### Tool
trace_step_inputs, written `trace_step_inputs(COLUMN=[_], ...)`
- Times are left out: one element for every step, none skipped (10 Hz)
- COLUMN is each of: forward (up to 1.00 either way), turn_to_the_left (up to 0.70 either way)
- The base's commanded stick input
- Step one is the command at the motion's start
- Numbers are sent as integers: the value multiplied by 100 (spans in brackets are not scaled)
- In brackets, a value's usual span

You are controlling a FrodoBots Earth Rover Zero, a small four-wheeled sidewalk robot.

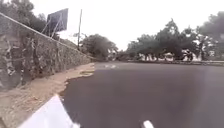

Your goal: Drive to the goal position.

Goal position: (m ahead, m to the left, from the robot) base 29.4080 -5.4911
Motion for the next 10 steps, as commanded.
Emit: trace_step_inputs(forward=[50, 50, 50, 50, 50, 50, 50, 50, 50, 50], turn_to_the_left=[0, 0, 0, 0, 0, 0, 0, 0, 0, 0])
